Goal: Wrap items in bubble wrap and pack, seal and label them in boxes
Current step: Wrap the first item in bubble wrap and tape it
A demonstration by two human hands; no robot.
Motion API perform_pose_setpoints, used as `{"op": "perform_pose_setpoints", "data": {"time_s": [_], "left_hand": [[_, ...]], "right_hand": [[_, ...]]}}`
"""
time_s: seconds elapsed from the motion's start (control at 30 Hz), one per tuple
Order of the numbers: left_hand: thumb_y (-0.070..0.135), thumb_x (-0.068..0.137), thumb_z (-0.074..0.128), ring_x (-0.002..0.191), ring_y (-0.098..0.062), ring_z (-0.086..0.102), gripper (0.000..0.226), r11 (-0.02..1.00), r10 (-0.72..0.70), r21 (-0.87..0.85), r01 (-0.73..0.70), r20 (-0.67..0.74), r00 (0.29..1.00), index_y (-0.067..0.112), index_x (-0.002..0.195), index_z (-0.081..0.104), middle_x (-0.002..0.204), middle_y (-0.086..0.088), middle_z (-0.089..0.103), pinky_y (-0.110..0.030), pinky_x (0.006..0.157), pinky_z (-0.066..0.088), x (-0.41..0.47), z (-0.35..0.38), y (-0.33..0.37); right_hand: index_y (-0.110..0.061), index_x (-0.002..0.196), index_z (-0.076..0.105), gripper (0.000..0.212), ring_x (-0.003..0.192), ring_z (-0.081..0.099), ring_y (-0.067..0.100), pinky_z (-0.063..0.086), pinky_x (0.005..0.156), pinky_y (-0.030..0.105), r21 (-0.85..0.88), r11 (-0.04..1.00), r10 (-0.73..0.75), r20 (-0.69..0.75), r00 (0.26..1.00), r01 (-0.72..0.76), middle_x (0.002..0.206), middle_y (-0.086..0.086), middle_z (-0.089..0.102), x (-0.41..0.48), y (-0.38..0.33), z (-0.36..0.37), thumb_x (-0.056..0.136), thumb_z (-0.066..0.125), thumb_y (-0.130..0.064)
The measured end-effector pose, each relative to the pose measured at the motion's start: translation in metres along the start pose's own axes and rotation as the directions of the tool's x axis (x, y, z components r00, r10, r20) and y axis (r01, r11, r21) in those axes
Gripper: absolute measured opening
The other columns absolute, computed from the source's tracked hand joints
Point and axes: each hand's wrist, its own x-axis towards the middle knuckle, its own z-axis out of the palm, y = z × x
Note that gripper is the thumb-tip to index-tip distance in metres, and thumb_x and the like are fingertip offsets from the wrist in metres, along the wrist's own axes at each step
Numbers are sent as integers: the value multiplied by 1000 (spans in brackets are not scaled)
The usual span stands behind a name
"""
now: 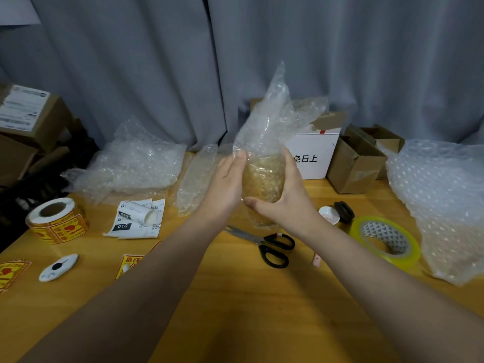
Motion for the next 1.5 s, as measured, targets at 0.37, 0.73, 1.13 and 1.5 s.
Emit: {"op": "perform_pose_setpoints", "data": {"time_s": [0.37, 0.73, 1.13, 1.5], "left_hand": [[2, 68, 63, 76, -17, 55, 22, 926, -371, -28, 376, 115, 922, 14, 84, 55, 79, -2, 59, -32, 74, 47, 16, -9, 12], [26, 77, 75, 93, -8, 55, 68, 965, -236, 144, 220, 102, 966, 23, 132, 36, 118, 0, 53, -13, 62, 42, 11, -14, -14], [40, 100, 36, 110, -16, 51, 37, 520, 132, 721, -458, 462, 877, 20, 121, 58, 112, 1, 58, -31, 96, 32, 11, -13, -12], [57, 94, 29, 119, 5, 45, 54, 972, -71, 225, -61, 535, 842, 27, 132, 54, 130, 17, 53, -13, 98, 33, -5, 0, 13]], "right_hand": [[-31, 127, 31, 84, 113, 49, 11, 45, 93, 29, -13, 999, -46, -68, 997, 45, 126, -5, 45, -8, 4, 4, 63, 82, -47], [-25, 130, 35, 80, 99, 45, 8, 49, 79, 33, -285, 956, -68, 23, 997, 72, 119, -14, 32, -3, 16, -11, 67, 80, -44], [-30, 124, 36, 73, 83, 54, 20, 44, 62, 30, -654, 743, -72, 136, 988, 144, 123, -3, 39, 8, 16, -19, 65, 74, -51], [-17, 132, 44, 84, 101, 55, 17, 46, 79, 32, -448, 837, -312, 82, 946, 315, 131, -1, 41, 4, 11, -9, 60, 81, -39]]}}
